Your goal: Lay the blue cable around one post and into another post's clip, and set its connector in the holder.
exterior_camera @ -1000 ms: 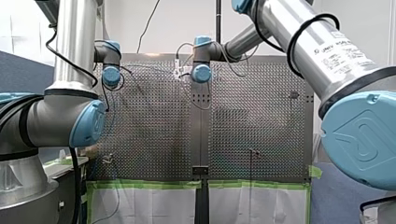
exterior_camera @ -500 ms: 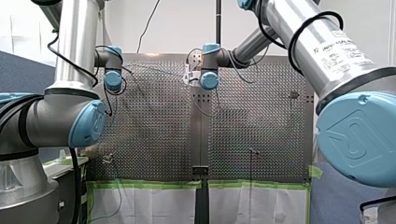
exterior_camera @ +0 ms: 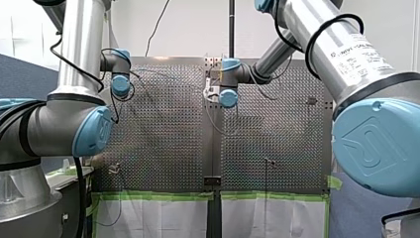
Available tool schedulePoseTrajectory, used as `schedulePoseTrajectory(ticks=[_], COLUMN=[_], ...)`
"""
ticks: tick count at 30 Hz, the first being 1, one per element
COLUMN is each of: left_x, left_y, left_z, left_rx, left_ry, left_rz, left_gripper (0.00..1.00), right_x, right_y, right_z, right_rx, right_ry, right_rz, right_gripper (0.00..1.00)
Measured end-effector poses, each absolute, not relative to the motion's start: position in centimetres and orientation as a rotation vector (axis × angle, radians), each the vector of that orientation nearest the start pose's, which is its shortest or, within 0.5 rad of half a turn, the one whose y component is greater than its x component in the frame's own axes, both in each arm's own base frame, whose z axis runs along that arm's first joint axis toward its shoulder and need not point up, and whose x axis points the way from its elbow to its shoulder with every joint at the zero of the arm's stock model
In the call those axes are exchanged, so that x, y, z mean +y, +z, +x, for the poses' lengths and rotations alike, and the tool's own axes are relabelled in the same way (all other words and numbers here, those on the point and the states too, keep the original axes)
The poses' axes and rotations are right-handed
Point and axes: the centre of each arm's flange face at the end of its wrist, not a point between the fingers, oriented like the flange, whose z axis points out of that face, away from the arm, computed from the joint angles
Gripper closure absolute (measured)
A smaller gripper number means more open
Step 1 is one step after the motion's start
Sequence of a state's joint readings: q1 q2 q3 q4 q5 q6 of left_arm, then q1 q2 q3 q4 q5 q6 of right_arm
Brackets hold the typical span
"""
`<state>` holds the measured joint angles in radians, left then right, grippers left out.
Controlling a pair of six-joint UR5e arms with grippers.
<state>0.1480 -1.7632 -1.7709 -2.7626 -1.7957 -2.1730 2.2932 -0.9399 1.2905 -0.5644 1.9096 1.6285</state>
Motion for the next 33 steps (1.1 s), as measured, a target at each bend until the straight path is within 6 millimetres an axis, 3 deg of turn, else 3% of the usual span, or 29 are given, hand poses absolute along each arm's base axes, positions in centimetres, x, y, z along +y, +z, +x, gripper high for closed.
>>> schedulePoseTrajectory(ticks=[22, 33], left_x=[-4.3, -4.6], left_y=[32.8, 32.7], left_z=[54.8, 54.6], left_rx=[1.416, 1.424], left_ry=[-0.179, -0.163], left_rz=[-0.727, -0.728], left_gripper=[0.01, 0.01], right_x=[-47.7, -49.2], right_y=[22.5, 15.8], right_z=[51.4, 46.6], right_rx=[-1.111, -1.216], right_ry=[1.553, 1.422], right_rz=[1.135, 1.067], right_gripper=[1.0, 1.0])
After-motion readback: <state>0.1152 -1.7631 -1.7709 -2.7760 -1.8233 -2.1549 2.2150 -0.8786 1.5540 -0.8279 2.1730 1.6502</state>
